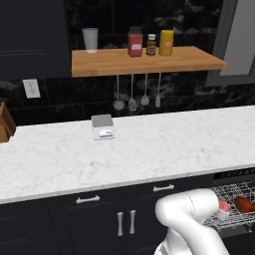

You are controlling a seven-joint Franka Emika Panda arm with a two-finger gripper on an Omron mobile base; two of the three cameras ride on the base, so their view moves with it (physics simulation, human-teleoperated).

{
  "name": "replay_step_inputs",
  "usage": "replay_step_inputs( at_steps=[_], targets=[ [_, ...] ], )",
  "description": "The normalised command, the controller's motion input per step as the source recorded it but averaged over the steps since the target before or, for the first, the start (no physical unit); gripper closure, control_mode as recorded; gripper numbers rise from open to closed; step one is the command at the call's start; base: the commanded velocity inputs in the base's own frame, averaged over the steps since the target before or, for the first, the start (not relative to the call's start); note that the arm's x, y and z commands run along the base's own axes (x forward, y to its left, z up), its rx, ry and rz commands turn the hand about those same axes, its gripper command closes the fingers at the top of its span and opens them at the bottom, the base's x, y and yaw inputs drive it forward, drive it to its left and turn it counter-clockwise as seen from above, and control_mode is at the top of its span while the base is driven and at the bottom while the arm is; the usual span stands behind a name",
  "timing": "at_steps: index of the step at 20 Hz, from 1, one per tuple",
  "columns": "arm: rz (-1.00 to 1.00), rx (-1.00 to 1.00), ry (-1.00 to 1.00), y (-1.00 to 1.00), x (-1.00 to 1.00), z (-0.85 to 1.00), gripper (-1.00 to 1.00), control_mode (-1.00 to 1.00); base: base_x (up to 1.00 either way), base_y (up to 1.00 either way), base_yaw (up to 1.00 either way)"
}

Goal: Pick up the cup and bowl from the counter, place them in the dishwasher, and close the dishwasher door.

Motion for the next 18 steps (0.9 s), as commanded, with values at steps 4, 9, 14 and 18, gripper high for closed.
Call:
replay_step_inputs(
  at_steps=[4,9,14,18],
  targets=[
    [0.0,0.0,-0.1,-0.04,0.53,-0.5,-1.0,-1.0,0.0,0.0,0.0],
    [0.0,0.0,-0.14,-0.14,0.83,-0.23,-1.0,-1.0,0.0,0.0,0.0],
    [0.0,0.0,-0.12,-0.14,0.55,-0.32,-1.0,-1.0,0.0,0.0,0.0],
    [0.0,0.0,-0.14,-0.05,0.31,-0.29,-1.0,-1.0,0.0,0.0,0.0]
  ],
)
